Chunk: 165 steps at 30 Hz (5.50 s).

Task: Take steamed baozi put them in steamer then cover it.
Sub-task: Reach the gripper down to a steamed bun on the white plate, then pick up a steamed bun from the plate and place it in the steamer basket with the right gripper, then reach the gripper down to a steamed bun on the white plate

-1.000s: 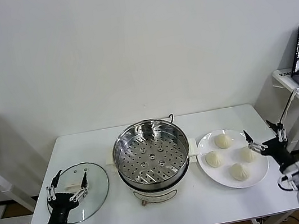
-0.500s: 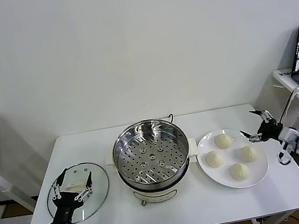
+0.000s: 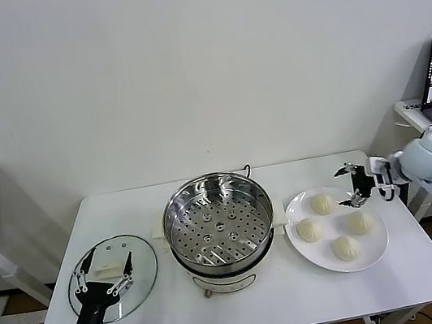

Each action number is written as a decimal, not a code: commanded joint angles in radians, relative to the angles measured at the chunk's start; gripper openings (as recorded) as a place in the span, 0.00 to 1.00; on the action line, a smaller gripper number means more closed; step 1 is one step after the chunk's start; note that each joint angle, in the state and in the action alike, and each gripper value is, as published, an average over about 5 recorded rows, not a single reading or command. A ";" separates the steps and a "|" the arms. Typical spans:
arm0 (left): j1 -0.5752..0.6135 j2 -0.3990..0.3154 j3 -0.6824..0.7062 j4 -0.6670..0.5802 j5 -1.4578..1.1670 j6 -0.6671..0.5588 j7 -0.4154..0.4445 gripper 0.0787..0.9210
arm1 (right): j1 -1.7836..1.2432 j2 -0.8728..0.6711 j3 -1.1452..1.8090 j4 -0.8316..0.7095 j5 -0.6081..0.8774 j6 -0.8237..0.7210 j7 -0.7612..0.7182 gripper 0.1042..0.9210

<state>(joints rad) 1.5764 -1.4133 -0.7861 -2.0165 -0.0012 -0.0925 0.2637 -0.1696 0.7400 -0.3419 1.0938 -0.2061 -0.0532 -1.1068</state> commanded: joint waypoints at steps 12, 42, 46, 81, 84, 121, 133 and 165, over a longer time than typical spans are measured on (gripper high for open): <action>0.002 -0.007 -0.012 0.016 0.003 -0.013 -0.002 0.88 | 0.198 0.220 -0.223 -0.301 -0.167 0.007 -0.129 0.88; 0.005 -0.013 0.000 0.023 0.026 -0.025 -0.006 0.88 | 0.107 0.276 -0.121 -0.335 -0.283 0.036 -0.069 0.87; 0.004 -0.014 0.002 0.024 0.027 -0.026 -0.007 0.88 | 0.104 0.280 -0.113 -0.340 -0.294 0.041 -0.065 0.79; 0.025 -0.008 0.000 0.004 0.038 -0.034 -0.012 0.88 | 0.619 -0.027 -0.567 0.216 0.121 0.367 -0.237 0.69; 0.029 -0.007 -0.008 0.004 0.039 -0.034 -0.012 0.88 | 0.740 0.013 -0.650 0.269 0.142 0.430 -0.256 0.69; 0.037 0.007 -0.093 0.009 0.027 -0.034 0.000 0.88 | 0.600 0.610 -0.720 -0.002 -0.065 0.780 -0.176 0.69; 0.033 0.007 -0.095 0.015 0.025 -0.037 0.003 0.88 | 0.529 0.688 -0.649 -0.208 -0.180 0.847 -0.155 0.69; 0.045 0.006 -0.096 0.006 0.026 -0.040 0.002 0.88 | 0.841 0.360 -0.772 0.142 0.268 0.532 -0.132 0.88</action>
<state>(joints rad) 1.6178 -1.4083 -0.8841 -2.0044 0.0240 -0.1332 0.2662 0.4820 1.2850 -1.0550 1.0602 -0.1757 0.6338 -1.2203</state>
